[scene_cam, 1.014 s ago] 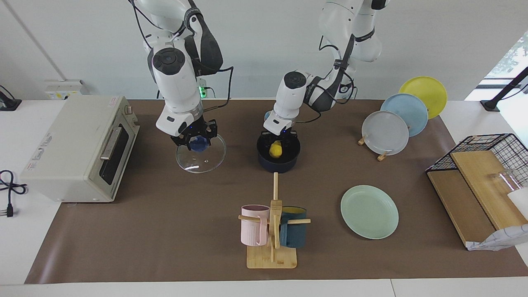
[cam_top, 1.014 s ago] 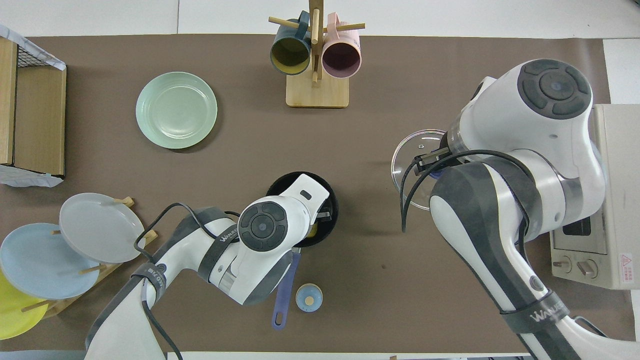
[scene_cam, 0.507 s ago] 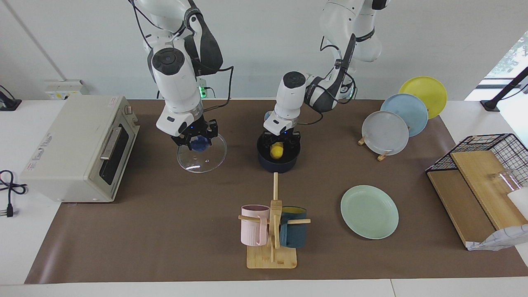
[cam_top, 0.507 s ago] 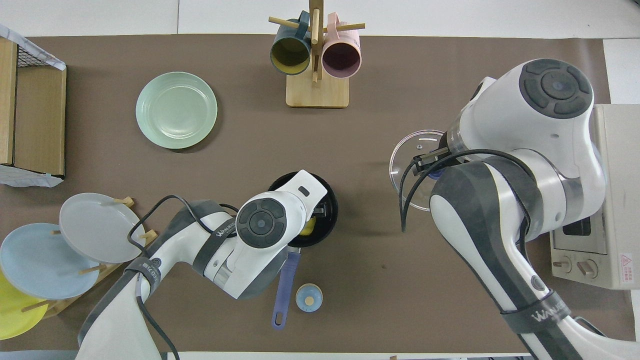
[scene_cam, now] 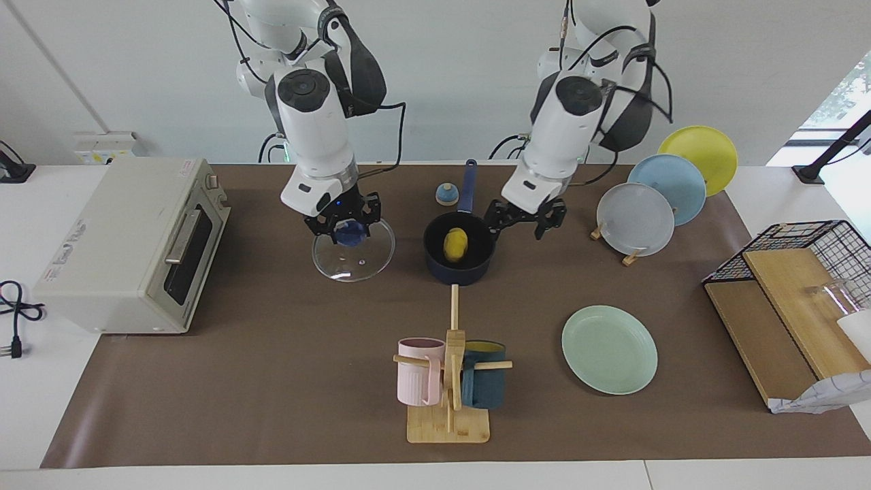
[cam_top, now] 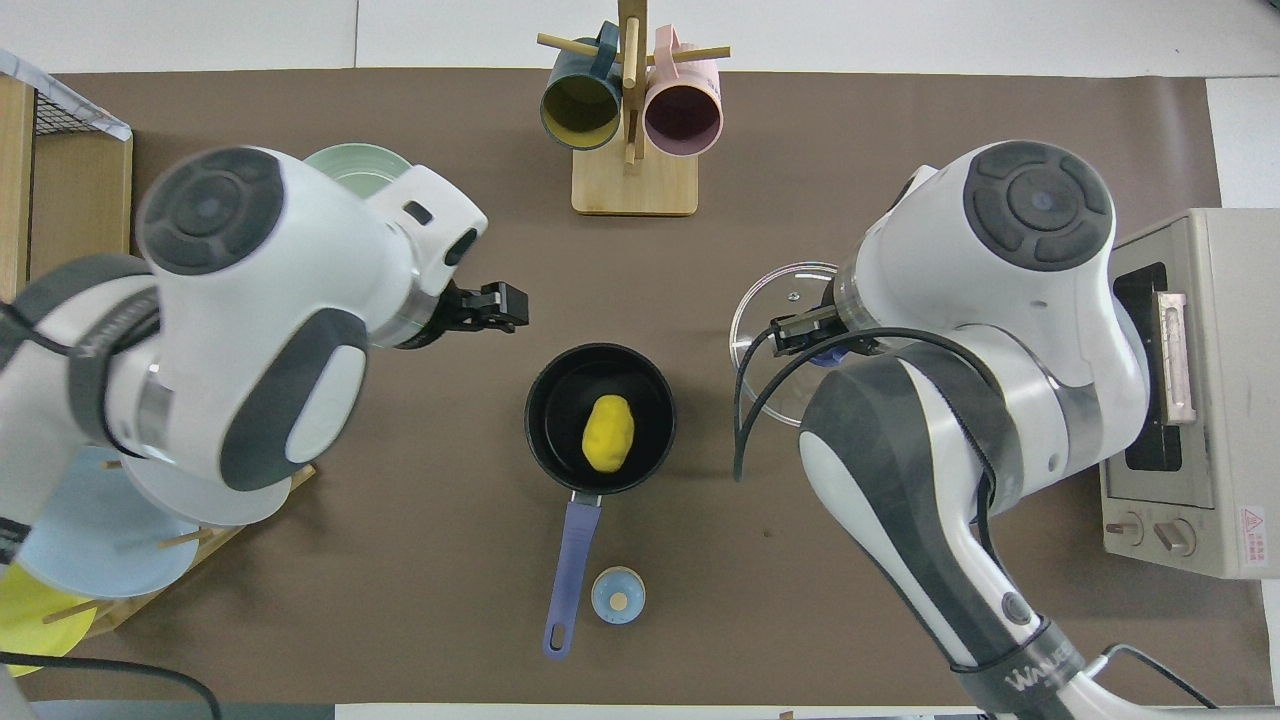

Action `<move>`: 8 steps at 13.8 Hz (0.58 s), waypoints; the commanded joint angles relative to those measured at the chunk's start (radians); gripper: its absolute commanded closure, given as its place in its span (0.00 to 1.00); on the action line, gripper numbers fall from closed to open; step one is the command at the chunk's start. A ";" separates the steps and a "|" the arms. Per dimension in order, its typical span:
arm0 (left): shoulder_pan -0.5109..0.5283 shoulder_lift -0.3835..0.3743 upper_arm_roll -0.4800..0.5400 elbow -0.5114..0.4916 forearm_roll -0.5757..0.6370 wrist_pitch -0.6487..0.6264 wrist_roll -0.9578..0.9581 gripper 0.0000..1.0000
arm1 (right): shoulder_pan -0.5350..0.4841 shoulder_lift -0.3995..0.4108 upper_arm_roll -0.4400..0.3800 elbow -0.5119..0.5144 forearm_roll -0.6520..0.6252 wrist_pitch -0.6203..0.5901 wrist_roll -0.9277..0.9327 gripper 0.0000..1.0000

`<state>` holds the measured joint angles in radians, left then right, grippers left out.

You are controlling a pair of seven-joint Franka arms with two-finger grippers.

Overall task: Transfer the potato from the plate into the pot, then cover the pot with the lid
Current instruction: 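Withdraw the left gripper while the right gripper carries the lid over the saucepan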

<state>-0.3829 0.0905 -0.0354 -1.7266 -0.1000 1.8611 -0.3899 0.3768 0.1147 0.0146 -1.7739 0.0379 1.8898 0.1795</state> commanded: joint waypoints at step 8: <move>0.363 -0.054 -0.004 0.140 0.049 -0.273 0.433 0.00 | 0.314 0.220 0.005 0.235 -0.084 0.009 0.474 1.00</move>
<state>-0.0306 0.0507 -0.0253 -1.5963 -0.0922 1.6204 0.0215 0.6917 0.3240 0.0199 -1.5607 -0.0176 1.9007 0.6182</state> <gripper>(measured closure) 0.000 0.344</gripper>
